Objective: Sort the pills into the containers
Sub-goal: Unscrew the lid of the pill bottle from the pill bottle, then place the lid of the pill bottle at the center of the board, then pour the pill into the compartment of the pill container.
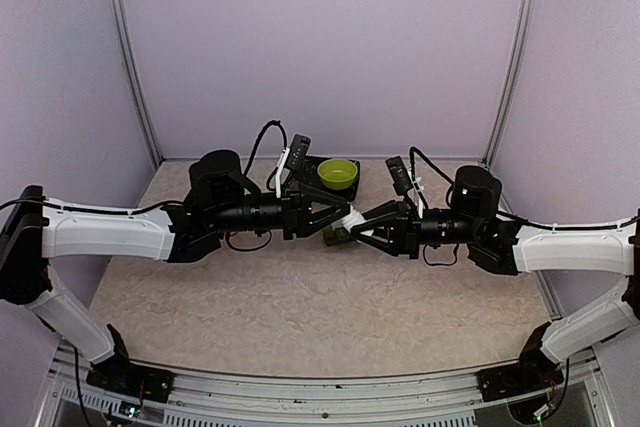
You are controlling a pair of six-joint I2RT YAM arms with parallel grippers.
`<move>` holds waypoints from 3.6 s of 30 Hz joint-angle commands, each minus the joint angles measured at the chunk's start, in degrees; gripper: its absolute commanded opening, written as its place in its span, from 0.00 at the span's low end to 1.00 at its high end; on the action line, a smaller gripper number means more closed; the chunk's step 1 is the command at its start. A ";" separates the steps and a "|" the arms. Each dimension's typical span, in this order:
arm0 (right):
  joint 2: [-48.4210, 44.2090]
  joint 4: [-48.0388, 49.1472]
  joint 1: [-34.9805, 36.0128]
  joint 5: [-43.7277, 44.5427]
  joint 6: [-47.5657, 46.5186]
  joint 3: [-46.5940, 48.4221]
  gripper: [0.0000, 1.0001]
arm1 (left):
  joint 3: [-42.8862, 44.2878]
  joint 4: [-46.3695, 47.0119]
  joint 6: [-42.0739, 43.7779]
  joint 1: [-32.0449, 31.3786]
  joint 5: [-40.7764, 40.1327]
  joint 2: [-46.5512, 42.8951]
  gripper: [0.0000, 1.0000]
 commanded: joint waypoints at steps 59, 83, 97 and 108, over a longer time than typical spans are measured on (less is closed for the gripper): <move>-3.55 -5.20 -1.73 5.58 -5.11 -1.08 0.00 | -6.60 -12.38 7.29 6.06 -43.55 16.39 0.33; 8.77 -1.30 -6.85 6.35 -8.82 2.22 0.00 | -8.97 -7.14 6.26 6.24 -44.35 19.07 0.60; 20.01 0.00 -9.12 5.08 -11.03 6.53 0.00 | -13.34 -7.93 3.39 6.24 -41.72 5.31 0.99; 26.64 -11.55 -9.12 8.85 -14.13 14.90 0.00 | -15.79 -7.63 2.68 6.25 -42.35 2.72 0.99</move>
